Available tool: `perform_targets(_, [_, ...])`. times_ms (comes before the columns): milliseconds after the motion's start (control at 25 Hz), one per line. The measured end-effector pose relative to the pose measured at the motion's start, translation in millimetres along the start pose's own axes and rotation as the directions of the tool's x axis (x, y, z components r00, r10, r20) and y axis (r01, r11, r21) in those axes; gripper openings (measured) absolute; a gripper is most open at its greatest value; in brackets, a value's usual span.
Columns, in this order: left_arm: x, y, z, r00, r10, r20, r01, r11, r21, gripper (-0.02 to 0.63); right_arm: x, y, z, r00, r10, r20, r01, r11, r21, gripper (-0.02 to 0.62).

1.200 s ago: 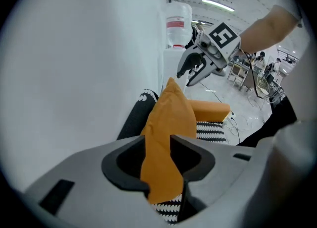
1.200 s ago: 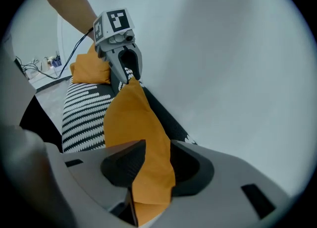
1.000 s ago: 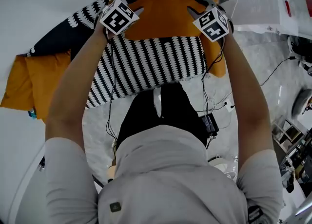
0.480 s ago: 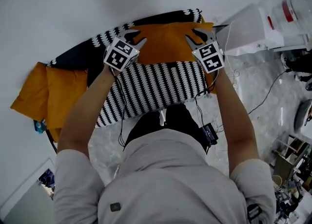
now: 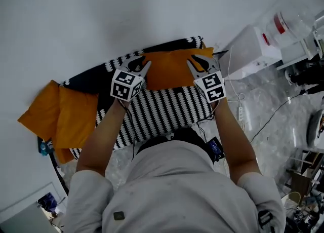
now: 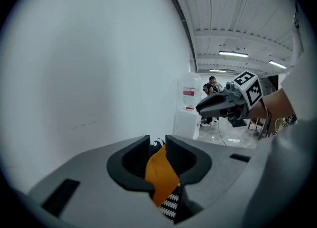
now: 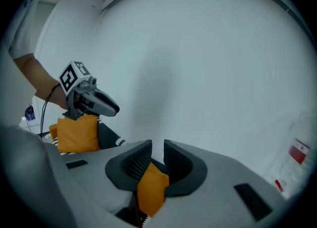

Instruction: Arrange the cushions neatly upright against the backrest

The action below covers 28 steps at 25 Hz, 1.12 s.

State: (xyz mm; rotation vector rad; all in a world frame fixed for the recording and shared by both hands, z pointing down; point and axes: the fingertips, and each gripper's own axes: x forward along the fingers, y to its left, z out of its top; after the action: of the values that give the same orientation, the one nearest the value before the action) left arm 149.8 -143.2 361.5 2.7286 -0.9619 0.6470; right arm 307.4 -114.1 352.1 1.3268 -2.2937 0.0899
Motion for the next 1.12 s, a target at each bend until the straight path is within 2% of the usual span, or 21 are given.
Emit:
perform_targets(160, [-25.6, -15.1, 21.8, 0.997, 0.016, 0.072, -0.014, 0.999, -0.030, 0.096, -28.9, 11.1, 30.7, 0.997, -0.011, 0.080, 0.007, 0.999, 0.043, 0.077])
perform_targets(360, [-56.6, -31.6, 40.9, 0.989, 0.035, 0.141, -0.033, 0.999, -0.017, 0.080, -58.6, 27.6, 64.6, 0.986, -0.015, 0.168, 0.004, 0.998, 0.067, 0.054])
perform_targets(520, [-72.0, -42.0, 53.3, 0.980, 0.057, 0.193, -0.055, 0.998, -0.014, 0.049, -70.8, 33.1, 75.1, 0.980, -0.008, 0.201, -0.006, 0.998, 0.067, 0.046])
perform_targets(840, [-81.3, -49.3, 54.7, 0.975, 0.098, 0.199, -0.096, 0.995, -0.020, 0.020, -71.4, 38.7, 81.0, 0.967, 0.044, 0.249, -0.062, 0.996, 0.064, 0.034])
perform_targets(1000, [-83.3, -49.4, 57.4, 0.966, 0.160, 0.204, -0.156, 0.987, -0.036, 0.018, -62.4, 36.1, 84.5, 0.954, 0.109, 0.280, -0.124, 0.992, 0.037, 0.029])
perform_targets(1120, [-84.1, -51.8, 59.3, 0.961, 0.182, 0.208, -0.174, 0.983, -0.058, 0.018, -54.1, 38.5, 89.0, 0.939, 0.175, 0.296, -0.185, 0.983, 0.008, 0.028])
